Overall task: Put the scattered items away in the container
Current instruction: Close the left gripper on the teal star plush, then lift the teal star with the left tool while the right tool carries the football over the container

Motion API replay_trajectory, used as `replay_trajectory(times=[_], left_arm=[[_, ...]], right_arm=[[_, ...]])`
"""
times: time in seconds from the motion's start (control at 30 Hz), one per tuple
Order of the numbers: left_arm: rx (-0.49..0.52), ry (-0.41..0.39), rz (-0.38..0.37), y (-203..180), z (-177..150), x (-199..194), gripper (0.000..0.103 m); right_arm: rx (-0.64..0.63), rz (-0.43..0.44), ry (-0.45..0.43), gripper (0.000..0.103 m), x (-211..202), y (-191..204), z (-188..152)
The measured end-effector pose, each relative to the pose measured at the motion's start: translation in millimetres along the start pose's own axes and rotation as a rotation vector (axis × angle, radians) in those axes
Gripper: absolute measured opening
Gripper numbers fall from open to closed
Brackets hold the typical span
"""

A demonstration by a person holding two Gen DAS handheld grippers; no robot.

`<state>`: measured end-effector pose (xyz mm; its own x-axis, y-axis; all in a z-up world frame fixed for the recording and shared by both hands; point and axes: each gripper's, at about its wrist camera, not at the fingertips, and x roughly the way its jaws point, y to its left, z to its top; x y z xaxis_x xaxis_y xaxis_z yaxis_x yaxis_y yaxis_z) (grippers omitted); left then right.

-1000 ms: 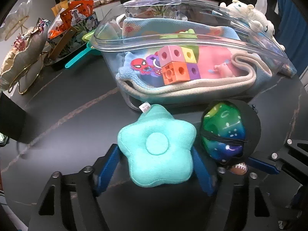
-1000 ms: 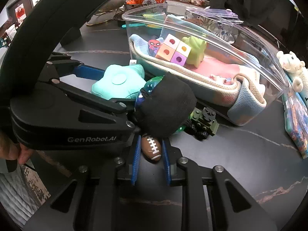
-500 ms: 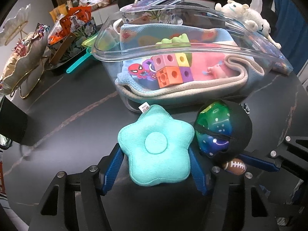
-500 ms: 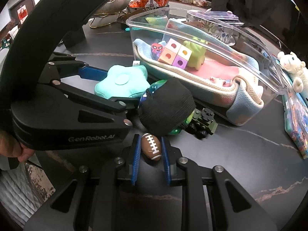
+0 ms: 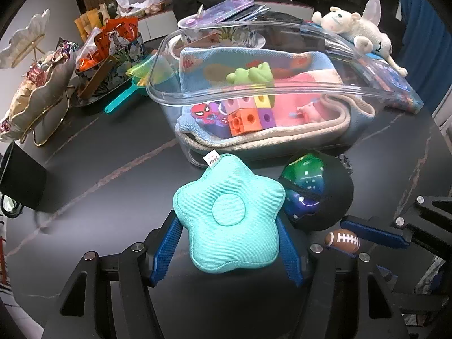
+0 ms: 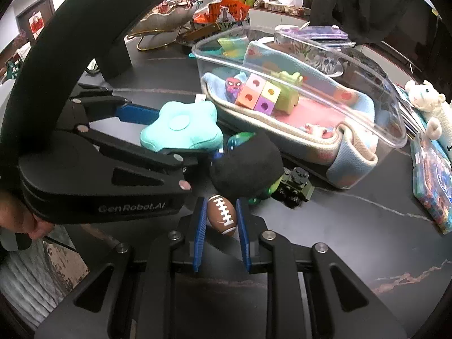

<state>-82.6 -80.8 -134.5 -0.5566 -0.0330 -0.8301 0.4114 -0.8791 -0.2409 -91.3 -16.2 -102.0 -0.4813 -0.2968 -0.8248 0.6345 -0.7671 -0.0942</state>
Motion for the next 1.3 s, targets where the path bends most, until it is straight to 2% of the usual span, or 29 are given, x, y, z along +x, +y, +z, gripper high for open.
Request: replay_trajectory(times=[0.43,1.3], left_arm=[[-0.001,-0.046,-0.011,-4,3,-16,0.062],[-0.008,-0.133,-0.032,-14,21,-44,0.062]], right_arm=[[0.026,-0.011,-0.050,0.018,-26,-7,3],[0.067,-0.050,-0.153,0.018,-55,-36,32]])
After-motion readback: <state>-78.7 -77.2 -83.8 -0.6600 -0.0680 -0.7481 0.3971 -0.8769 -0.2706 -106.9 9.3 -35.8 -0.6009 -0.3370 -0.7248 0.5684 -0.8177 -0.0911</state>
